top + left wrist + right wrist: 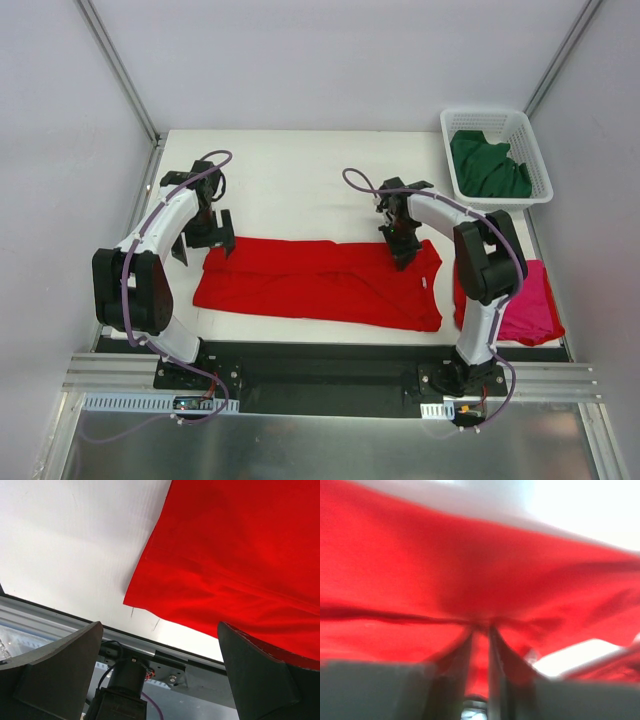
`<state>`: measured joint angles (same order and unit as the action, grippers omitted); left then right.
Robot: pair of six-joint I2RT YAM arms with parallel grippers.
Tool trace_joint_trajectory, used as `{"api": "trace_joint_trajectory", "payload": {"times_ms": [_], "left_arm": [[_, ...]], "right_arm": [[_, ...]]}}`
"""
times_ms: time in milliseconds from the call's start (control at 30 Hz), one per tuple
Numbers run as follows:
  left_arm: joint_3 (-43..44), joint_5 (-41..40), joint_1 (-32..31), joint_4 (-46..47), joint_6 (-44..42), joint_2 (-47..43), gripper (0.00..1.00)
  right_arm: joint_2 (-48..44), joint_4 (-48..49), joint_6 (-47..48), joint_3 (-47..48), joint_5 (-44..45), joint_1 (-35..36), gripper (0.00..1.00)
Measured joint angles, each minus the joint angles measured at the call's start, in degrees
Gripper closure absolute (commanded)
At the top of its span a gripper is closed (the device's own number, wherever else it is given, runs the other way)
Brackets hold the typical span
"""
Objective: Fold and stack the t-shirts
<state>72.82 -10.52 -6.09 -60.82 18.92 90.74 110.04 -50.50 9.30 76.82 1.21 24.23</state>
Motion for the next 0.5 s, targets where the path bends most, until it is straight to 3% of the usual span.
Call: {"api": "trace_joint_trajectory", "payload": {"times_ms": [33, 500], "left_arm": [[0.00, -0.07, 0.00, 0.02, 0.00, 0.00, 0.01], [0.00, -0.13, -0.42, 0.02, 0.02, 0.00, 0.01]], "right_arm": [[0.09, 0.00, 0.17, 0.02, -0.11, 0.00, 0.99], [-2.23, -2.23, -0.55, 0.96, -2.12, 0.26, 0.99]]}}
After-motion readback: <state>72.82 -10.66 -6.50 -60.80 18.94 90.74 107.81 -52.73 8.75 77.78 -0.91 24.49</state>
